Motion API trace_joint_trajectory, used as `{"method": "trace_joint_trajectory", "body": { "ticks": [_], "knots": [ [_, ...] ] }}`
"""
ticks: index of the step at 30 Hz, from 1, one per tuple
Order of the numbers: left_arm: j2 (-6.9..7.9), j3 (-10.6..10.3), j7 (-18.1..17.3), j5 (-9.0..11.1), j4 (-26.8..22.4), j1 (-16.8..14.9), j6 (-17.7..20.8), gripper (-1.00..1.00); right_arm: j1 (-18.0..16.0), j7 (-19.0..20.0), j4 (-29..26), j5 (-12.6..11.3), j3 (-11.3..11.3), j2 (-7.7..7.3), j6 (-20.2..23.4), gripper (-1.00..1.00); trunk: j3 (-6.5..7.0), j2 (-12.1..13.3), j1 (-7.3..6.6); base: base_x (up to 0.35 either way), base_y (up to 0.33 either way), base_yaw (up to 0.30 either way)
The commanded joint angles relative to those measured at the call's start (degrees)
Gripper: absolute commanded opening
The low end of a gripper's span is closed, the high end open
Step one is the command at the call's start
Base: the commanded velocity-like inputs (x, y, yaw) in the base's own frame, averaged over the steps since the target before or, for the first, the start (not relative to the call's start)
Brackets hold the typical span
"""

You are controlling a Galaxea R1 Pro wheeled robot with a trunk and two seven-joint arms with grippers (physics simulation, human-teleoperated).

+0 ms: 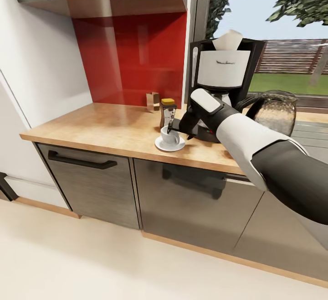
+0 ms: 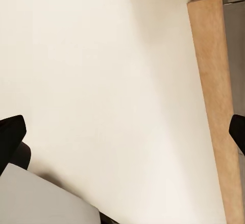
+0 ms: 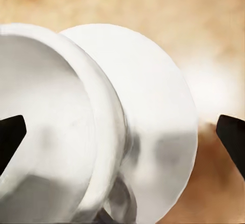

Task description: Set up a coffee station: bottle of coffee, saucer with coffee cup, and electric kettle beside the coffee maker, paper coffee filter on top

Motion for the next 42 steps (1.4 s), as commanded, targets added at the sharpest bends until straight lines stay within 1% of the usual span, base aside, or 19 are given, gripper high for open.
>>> {"method": "trace_joint_trajectory", "body": {
  "ticks": [1,11,16,22,42],
  "knots": [
    [0.02,-0.23,-0.21,0.47,0.01,-0.02,0.39,1.0,-0.05,-0.47,-0.06,-0.61,0.35,-0.02,0.07,1.0,-0.05,-0.02,-0.01,0.0,0.0,0.0],
    [0.02,-0.23,-0.21,0.47,0.01,-0.02,0.39,1.0,-0.05,-0.49,-0.06,-0.61,0.35,-0.02,0.07,1.0,-0.05,-0.02,-0.01,0.0,0.0,0.0],
    [0.02,-0.23,-0.21,0.47,0.01,-0.02,0.39,1.0,-0.05,-0.49,-0.06,-0.61,0.35,-0.02,0.09,1.0,0.84,1.98,-1.11,0.0,0.0,0.0],
    [0.02,-0.23,-0.21,0.47,0.01,-0.02,0.39,1.0,-0.05,-0.49,-0.13,-0.61,0.35,-0.02,0.07,1.0,0.84,1.98,-1.11,0.0,0.0,0.0],
    [0.02,-0.23,-0.21,0.47,0.01,-0.02,0.39,1.0,-0.05,-0.45,-0.37,-0.69,0.35,-0.02,0.09,1.0,4.43,10.0,-5.5,0.0,0.0,0.0]
  ]
}}
